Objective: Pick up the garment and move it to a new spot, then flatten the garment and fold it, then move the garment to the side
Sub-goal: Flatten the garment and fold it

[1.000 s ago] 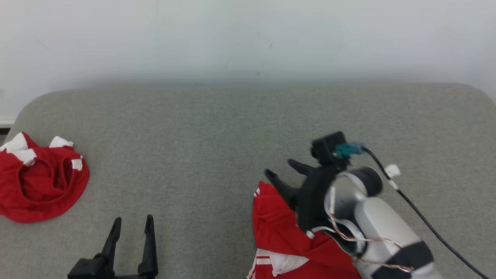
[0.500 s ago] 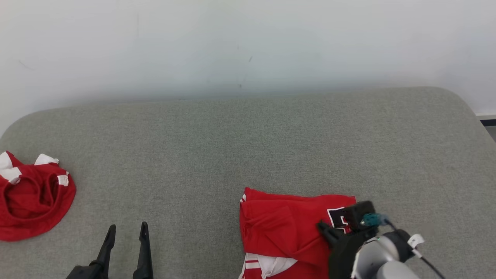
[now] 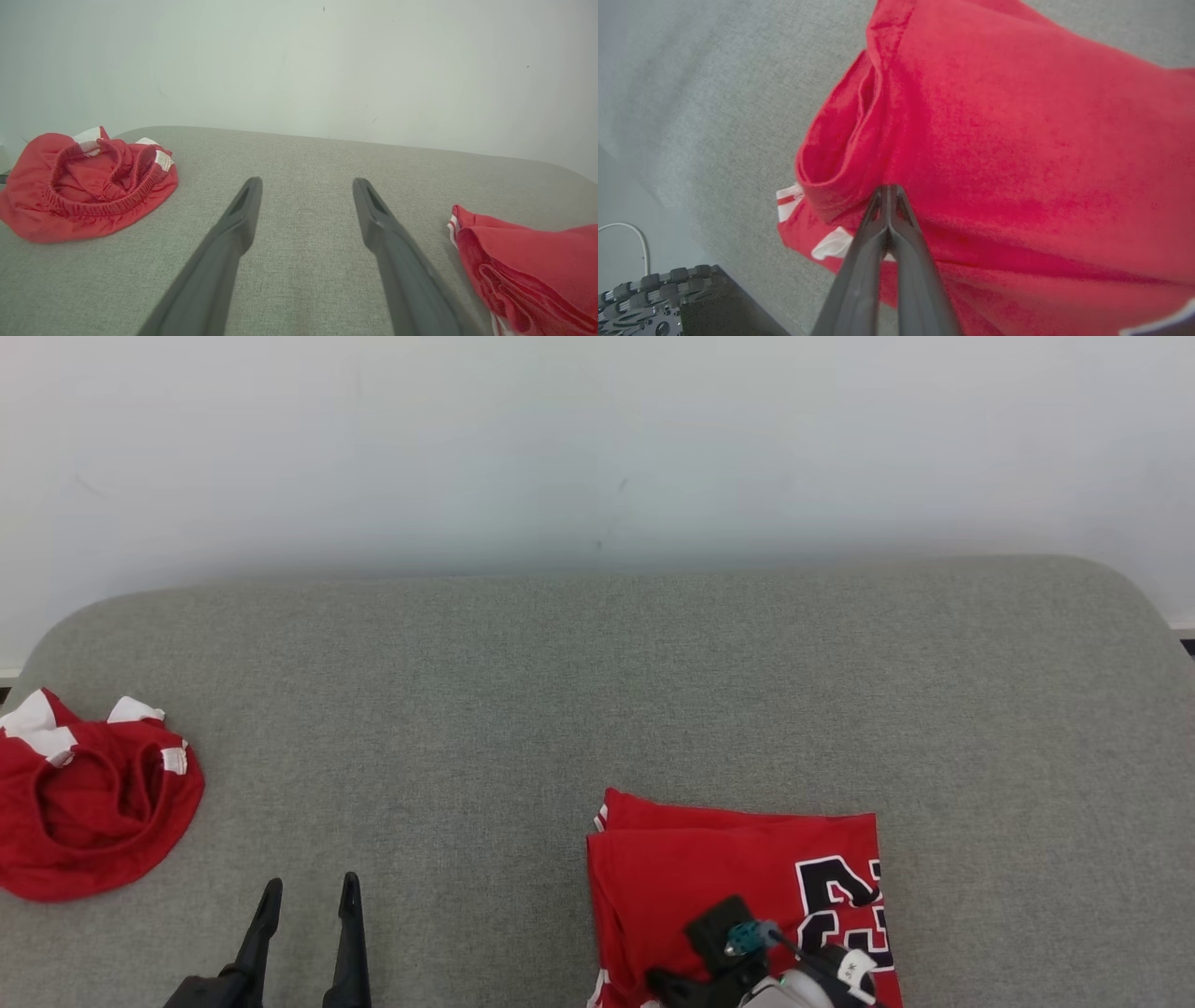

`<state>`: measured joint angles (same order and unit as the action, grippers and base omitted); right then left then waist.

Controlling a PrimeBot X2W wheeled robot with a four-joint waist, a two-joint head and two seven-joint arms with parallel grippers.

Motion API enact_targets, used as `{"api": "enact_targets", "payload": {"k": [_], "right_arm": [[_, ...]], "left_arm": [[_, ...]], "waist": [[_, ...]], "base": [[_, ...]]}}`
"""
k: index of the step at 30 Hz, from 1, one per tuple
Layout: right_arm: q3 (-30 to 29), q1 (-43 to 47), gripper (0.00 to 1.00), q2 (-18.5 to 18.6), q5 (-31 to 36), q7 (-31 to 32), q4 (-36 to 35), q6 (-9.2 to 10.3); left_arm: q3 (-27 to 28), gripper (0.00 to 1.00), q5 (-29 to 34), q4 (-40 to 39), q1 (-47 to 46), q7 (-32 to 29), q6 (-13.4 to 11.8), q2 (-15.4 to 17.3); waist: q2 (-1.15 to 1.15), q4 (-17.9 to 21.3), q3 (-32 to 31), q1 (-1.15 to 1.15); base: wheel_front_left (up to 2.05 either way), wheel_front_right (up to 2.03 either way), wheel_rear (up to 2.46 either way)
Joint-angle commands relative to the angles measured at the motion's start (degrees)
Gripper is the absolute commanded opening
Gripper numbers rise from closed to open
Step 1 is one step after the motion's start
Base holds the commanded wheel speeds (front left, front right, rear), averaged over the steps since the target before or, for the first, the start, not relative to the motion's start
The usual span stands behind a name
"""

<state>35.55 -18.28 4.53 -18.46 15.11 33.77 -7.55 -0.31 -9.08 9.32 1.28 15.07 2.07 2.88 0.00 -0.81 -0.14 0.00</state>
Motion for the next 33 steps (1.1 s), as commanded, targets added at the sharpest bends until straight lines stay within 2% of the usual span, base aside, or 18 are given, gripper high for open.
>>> {"api": "enact_targets", "payload": {"k": [1,8,14,21,27,28,29,33], "right_arm": [[2.2,-0.1,0.00,-0.7,-1.3,-0.1,0.6,0.15],[10.4,-1.0,0.00,-1.6,-6.9,-1.7,1.1,0.15],[11.0,-2.0,0.00,-1.7,-13.4,-6.1,-3.4,0.15],[5.6,-2.1,0.00,-0.7,-10.5,-9.1,-5.8,0.15],[-7.3,2.9,0.01,1.6,-3.4,-14.2,-11.2,0.15],[-10.0,4.3,0.57,1.6,-2.3,-15.4,-12.7,0.15],[-12.5,5.7,1.00,1.6,-1.5,-16.7,-14.4,0.15],[-20.3,10.6,1.00,1.7,1.4,-20.0,-19.4,0.15]], "left_arm": [[0.1,1.00,0.3,0.1,0.3,0.1,0.2,0.0],[-0.2,1.00,-0.1,0.2,0.7,0.1,0.1,0.0],[0.2,1.00,-0.3,0.1,1.3,0.1,-0.3,0.0],[0.5,1.00,-0.6,-0.2,1.5,0.1,-0.5,0.0],[1.0,1.00,-0.6,-0.3,1.7,0.1,-0.7,0.0],[1.1,1.00,-0.6,-0.3,1.8,0.1,-0.7,0.0],[1.4,1.00,-0.5,-0.3,1.9,0.1,-0.8,0.0],[2.1,1.00,-0.5,-0.4,2.5,0.1,-0.9,0.0]], "waist": [[0.00,-0.1,0.0,0.00],[0.00,-0.2,0.0,0.00],[0.00,0.5,-0.5,0.00],[0.00,1.5,-0.9,0.00],[0.00,2.7,-1.7,0.00],[0.00,2.9,-1.9,0.00],[0.00,3.2,-2.1,0.00],[0.00,4.6,-2.9,0.00]], "base": [[0.00,0.00,0.00],[0.00,0.00,0.00],[0.00,0.00,0.00],[0.00,0.00,0.00],[0.00,0.00,0.00],[0.00,0.00,0.00],[0.00,0.00,0.00],[0.00,0.00,0.00]]}}
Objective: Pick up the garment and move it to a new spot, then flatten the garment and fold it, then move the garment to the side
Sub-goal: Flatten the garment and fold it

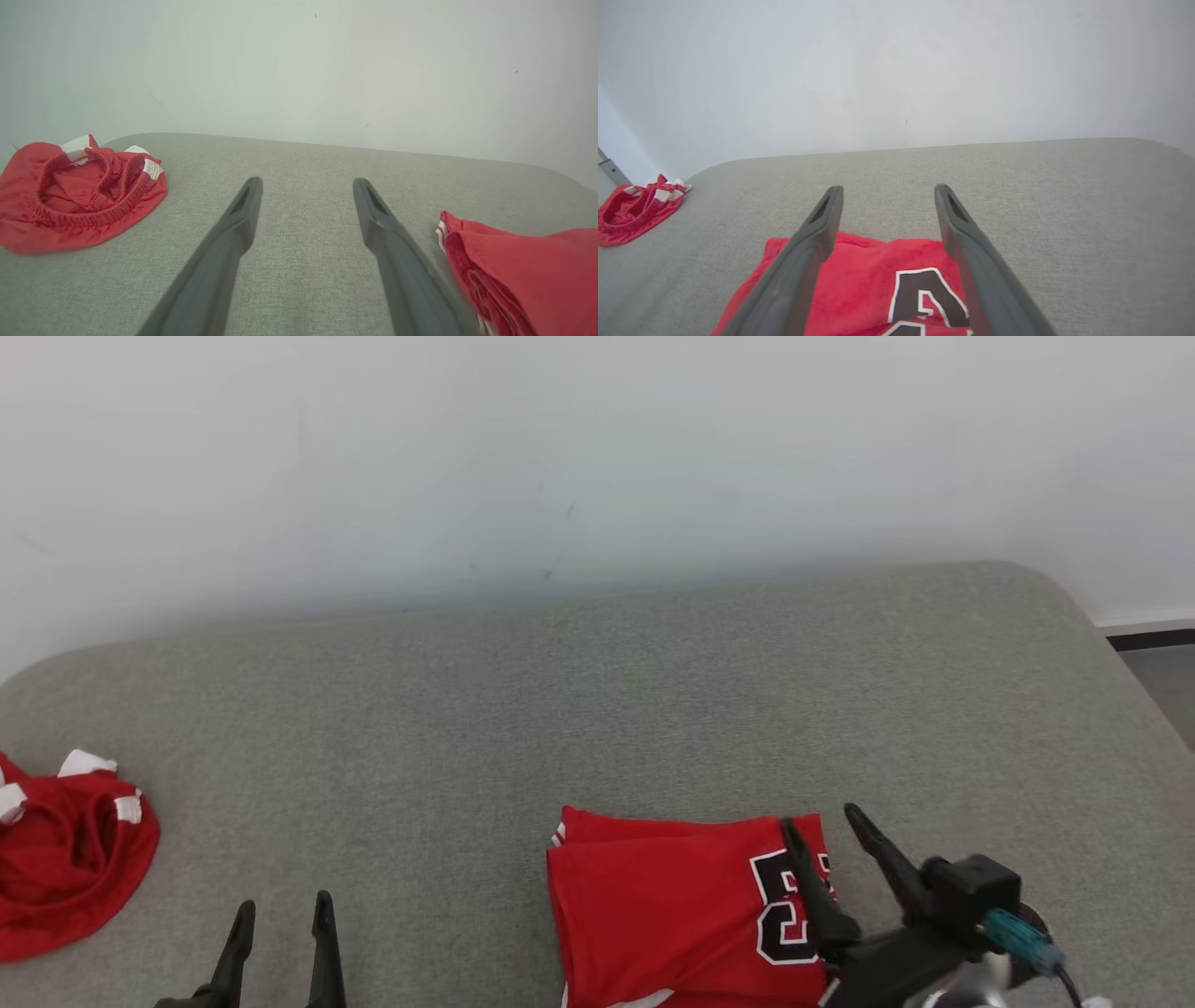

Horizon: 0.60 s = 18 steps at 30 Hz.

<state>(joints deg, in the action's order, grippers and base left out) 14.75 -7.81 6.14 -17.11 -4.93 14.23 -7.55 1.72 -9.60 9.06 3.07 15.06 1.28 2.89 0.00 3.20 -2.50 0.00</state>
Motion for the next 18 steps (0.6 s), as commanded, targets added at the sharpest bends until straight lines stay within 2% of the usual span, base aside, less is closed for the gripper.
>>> {"api": "enact_targets", "payload": {"k": [1,6,13,18], "right_arm": [[-0.6,1.0,1.00,0.6,1.2,-0.2,-0.7,0.15],[-5.6,3.8,1.00,1.8,2.5,-1.5,-2.9,0.15],[-6.1,5.8,1.00,4.6,1.5,-3.5,-3.2,0.15],[-6.9,6.7,1.00,4.8,0.9,-4.3,-1.2,0.15]], "left_arm": [[0.3,1.00,0.0,-0.2,0.9,0.1,-0.2,0.0],[0.7,1.00,0.0,-0.7,1.4,0.1,-0.4,0.0],[0.5,1.00,-0.4,-1.4,3.0,0.1,-1.2,0.0],[0.5,1.00,-1.2,-0.7,4.8,0.1,-1.9,0.0]], "waist": [[0.00,1.0,-0.8,0.00],[0.00,2.3,-1.7,0.00],[0.00,2.6,-3.0,0.00],[0.00,2.3,-3.3,0.00]], "base": [[0.00,0.00,0.00],[0.00,0.00,0.00],[0.00,0.00,0.00],[0.00,0.00,0.00]]}}
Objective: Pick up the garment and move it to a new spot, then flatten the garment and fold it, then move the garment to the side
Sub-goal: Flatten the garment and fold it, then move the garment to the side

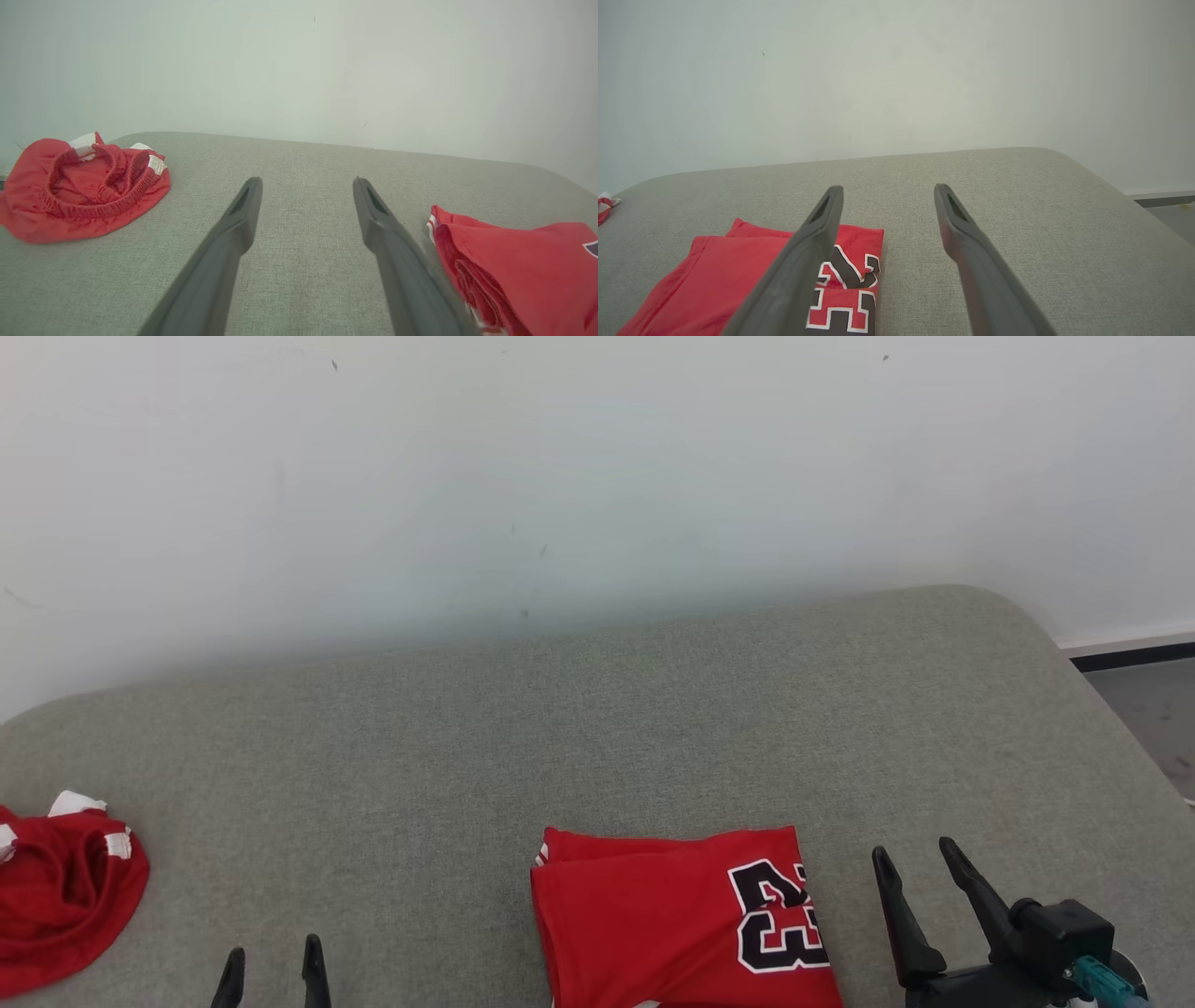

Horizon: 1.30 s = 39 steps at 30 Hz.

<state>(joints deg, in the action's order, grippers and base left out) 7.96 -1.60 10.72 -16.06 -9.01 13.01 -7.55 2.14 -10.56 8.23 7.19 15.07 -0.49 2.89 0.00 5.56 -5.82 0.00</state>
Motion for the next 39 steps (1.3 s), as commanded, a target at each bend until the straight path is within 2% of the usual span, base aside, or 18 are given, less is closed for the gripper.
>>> {"api": "enact_targets", "payload": {"k": [1,14,24,39], "right_arm": [[0.0,0.6,1.00,0.1,-0.3,-0.1,0.3,0.15],[0.4,0.2,1.00,0.2,-0.9,-0.4,0.7,0.15],[1.8,-0.7,1.00,-0.2,-1.8,2.3,1.6,0.15],[4.4,-7.5,1.00,0.2,-3.2,20.3,13.0,0.15]], "left_arm": [[0.2,1.00,-0.3,0.1,0.9,0.1,-0.2,0.0],[0.6,1.00,-0.6,-0.8,1.6,0.1,-0.5,0.0],[0.2,1.00,-0.6,0.1,0.5,0.1,-0.2,0.0],[-1.8,1.00,0.2,1.1,-1.7,0.1,0.8,0.0]], "waist": [[0.00,-0.1,0.0,0.00],[0.00,-0.6,0.4,0.00],[0.00,-1.1,1.0,0.00],[0.00,-5.4,4.5,0.00]], "base": [[0.00,0.00,0.00],[0.00,0.00,0.00],[0.00,0.00,0.00],[0.00,0.00,0.00]]}}
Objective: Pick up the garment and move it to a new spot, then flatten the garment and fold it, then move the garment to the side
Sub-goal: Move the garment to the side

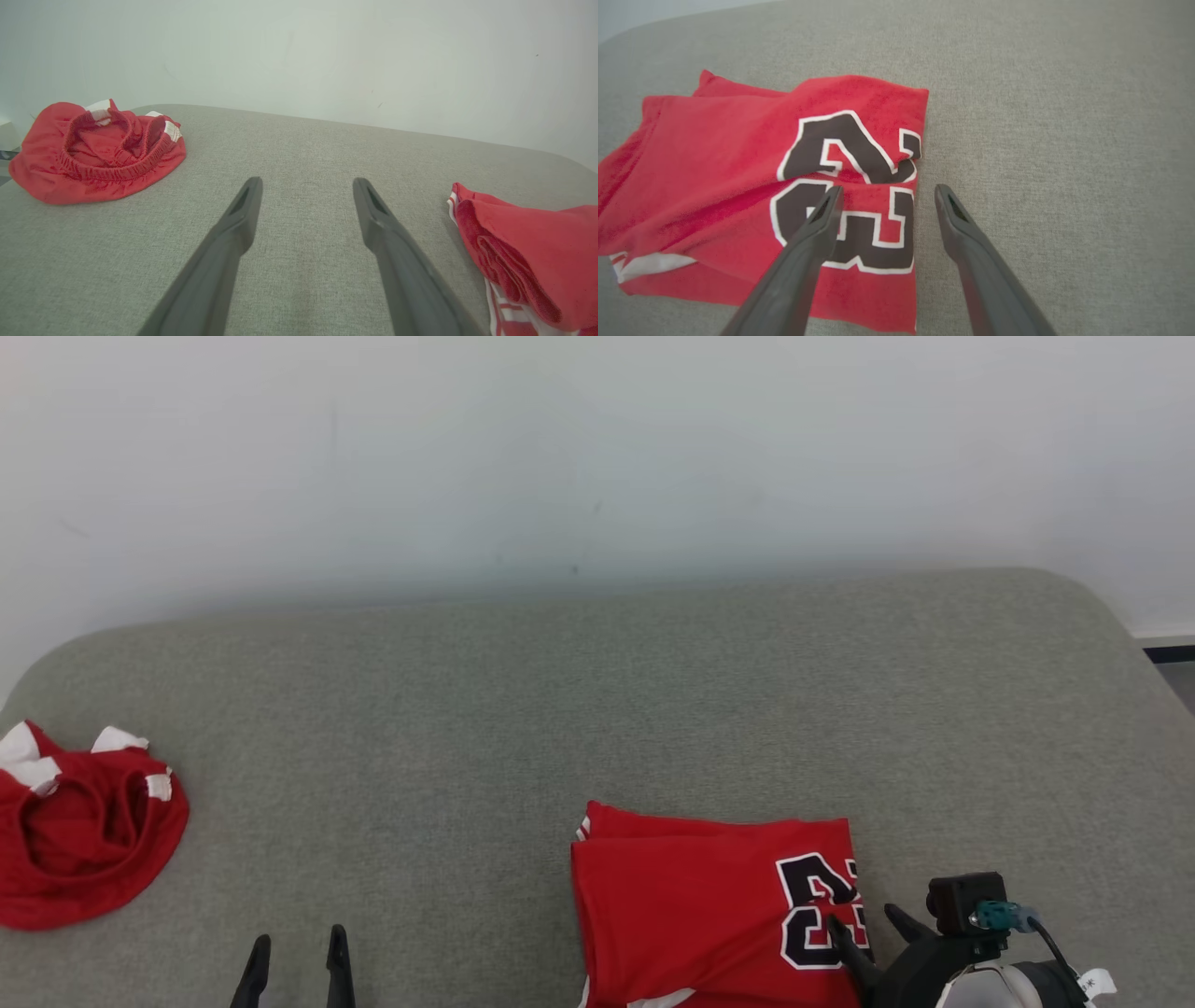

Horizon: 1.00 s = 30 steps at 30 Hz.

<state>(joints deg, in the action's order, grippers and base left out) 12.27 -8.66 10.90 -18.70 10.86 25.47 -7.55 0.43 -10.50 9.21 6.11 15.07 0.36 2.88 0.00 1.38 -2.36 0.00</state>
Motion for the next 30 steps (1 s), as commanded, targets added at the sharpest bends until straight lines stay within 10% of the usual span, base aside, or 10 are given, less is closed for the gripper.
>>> {"api": "enact_targets", "payload": {"k": [1,14,16,30], "right_arm": [[0.4,-0.8,1.00,-0.1,-0.4,1.1,1.3,0.15],[-0.4,-3.6,1.00,1.6,2.6,7.9,11.4,0.23],[-0.4,-4.6,0.00,1.9,3.2,8.2,11.6,0.24],[6.4,-17.8,0.00,5.7,2.0,11.4,7.9,0.17]], "left_arm": [[-0.3,1.00,0.1,0.2,-0.8,0.1,0.0,0.0],[-0.8,1.00,0.3,0.5,-1.8,0.1,0.4,0.0],[-0.7,1.00,0.3,0.5,-2.0,0.1,0.4,0.0],[-0.2,1.00,0.9,-0.5,-5.6,0.1,1.3,0.0]], "waist": [[0.00,-1.6,1.3,0.00],[0.00,-3.6,3.6,0.00],[0.00,-3.4,3.9,0.00],[0.00,0.6,8.6,0.00]], "base": [[0.00,0.00,0.00],[0.00,0.00,0.00],[0.00,0.00,0.00],[0.00,0.00,0.00]]}}
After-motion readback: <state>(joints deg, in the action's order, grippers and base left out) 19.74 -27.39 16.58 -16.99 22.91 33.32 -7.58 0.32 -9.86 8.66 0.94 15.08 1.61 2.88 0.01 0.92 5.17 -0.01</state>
